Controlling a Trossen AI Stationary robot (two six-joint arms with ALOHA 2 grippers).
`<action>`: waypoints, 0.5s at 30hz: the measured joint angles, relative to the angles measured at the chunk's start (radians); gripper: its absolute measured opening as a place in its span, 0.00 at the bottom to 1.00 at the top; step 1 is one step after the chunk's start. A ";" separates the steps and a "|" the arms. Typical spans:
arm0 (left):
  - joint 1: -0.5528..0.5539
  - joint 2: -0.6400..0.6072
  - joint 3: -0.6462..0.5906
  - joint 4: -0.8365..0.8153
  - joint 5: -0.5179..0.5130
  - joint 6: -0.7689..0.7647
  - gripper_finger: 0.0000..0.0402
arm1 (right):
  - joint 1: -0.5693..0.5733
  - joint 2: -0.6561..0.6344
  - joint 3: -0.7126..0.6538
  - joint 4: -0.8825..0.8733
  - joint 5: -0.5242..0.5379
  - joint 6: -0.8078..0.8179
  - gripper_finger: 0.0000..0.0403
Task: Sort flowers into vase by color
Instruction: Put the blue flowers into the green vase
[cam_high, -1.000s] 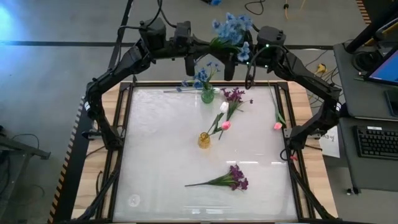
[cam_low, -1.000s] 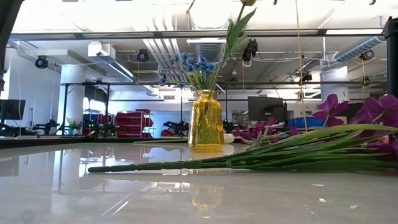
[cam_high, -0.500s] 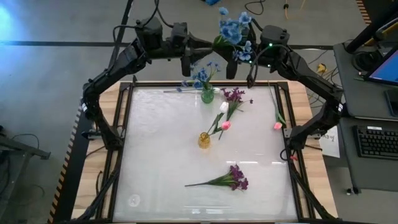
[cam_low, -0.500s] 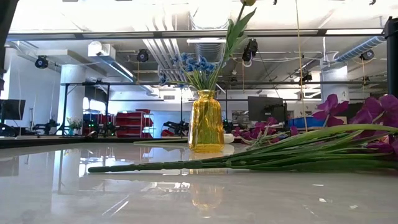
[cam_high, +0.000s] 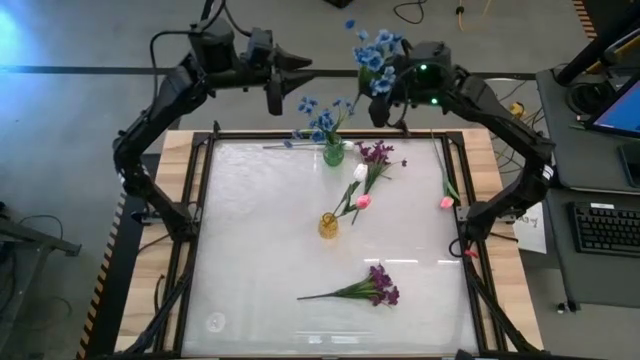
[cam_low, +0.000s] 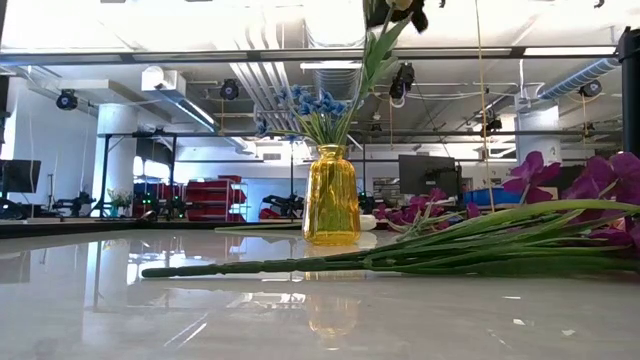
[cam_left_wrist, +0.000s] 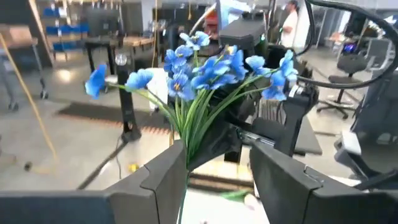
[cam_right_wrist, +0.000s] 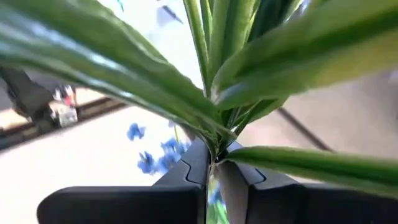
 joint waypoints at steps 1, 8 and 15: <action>0.005 -0.003 0.000 -0.024 -0.001 0.000 0.41 | -0.007 0.000 -0.020 -0.002 -0.003 0.000 0.04; 0.012 -0.016 0.000 -0.189 -0.071 -0.008 0.41 | -0.014 -0.009 -0.151 0.008 -0.010 0.003 0.04; 0.013 -0.016 0.000 -0.222 -0.079 0.005 0.41 | -0.019 -0.047 -0.252 0.097 -0.002 0.024 0.04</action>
